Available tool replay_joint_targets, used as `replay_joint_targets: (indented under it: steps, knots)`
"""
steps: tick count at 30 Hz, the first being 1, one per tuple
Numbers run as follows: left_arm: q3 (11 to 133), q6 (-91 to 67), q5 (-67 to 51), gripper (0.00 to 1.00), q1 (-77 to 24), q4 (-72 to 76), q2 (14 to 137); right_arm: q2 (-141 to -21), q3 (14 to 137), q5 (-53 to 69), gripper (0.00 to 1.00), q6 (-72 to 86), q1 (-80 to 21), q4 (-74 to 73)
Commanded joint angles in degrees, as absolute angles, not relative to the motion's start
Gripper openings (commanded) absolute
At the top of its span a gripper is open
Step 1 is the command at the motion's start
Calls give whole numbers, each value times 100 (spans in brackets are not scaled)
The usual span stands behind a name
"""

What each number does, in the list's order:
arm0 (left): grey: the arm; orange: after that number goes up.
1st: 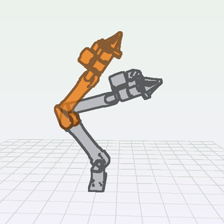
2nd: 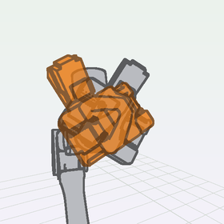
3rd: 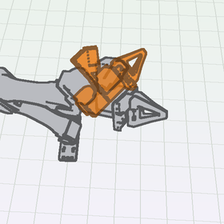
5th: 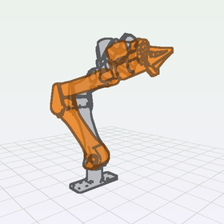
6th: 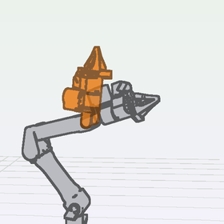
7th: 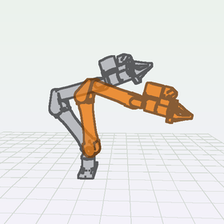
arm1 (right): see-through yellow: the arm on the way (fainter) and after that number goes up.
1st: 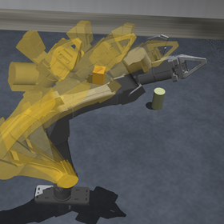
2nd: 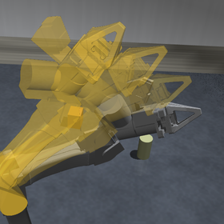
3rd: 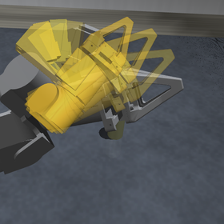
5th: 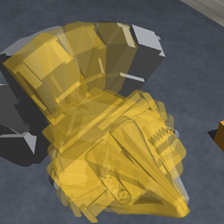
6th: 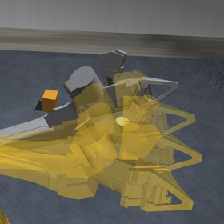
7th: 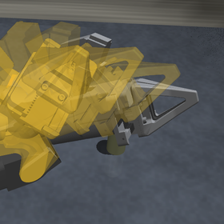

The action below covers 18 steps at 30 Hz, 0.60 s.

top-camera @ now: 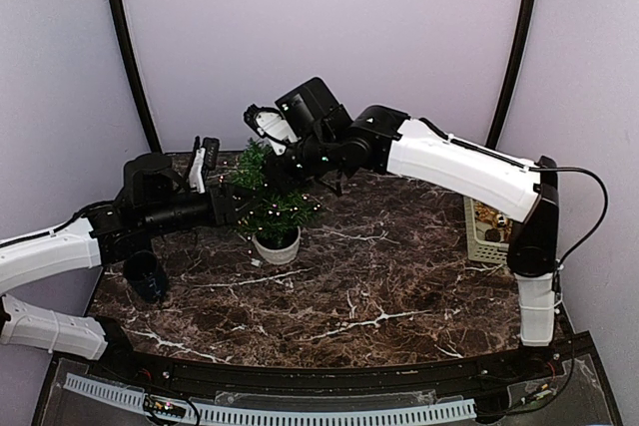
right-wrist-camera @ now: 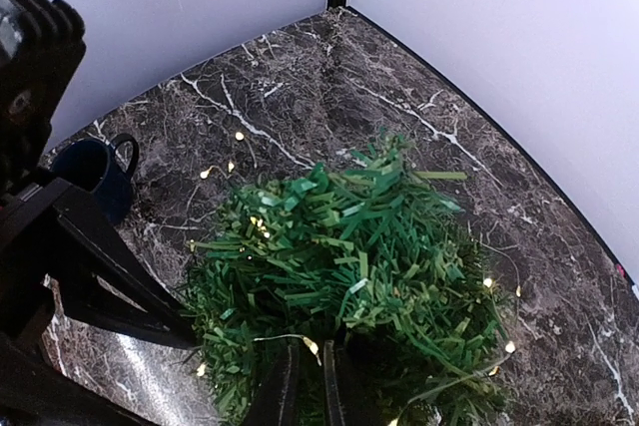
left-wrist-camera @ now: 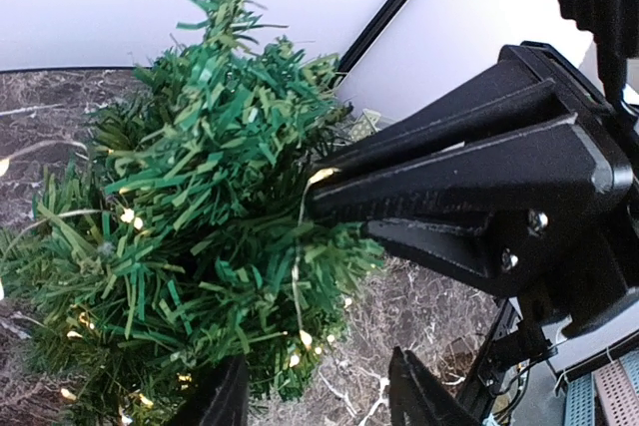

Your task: Decorate the small christmas tree

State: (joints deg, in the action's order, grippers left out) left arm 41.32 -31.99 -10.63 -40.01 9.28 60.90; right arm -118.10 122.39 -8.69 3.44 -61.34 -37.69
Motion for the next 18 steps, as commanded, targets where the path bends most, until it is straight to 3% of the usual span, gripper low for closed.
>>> replay_joint_targets:
  steps: [1,10,18]
  knots:
    - [4128,-3223,-1007,57,-3973,690,5655,-11245,11963,-898,14,454,-6078,-3296]
    - [4432,-3276,-648,74,-3973,-300,5165,-10752,11460,-860,29,603,-6072,-2900]
    - [5175,-3099,-459,81,-3965,-1099,5299,-10366,11124,-784,41,724,-6037,-2692]
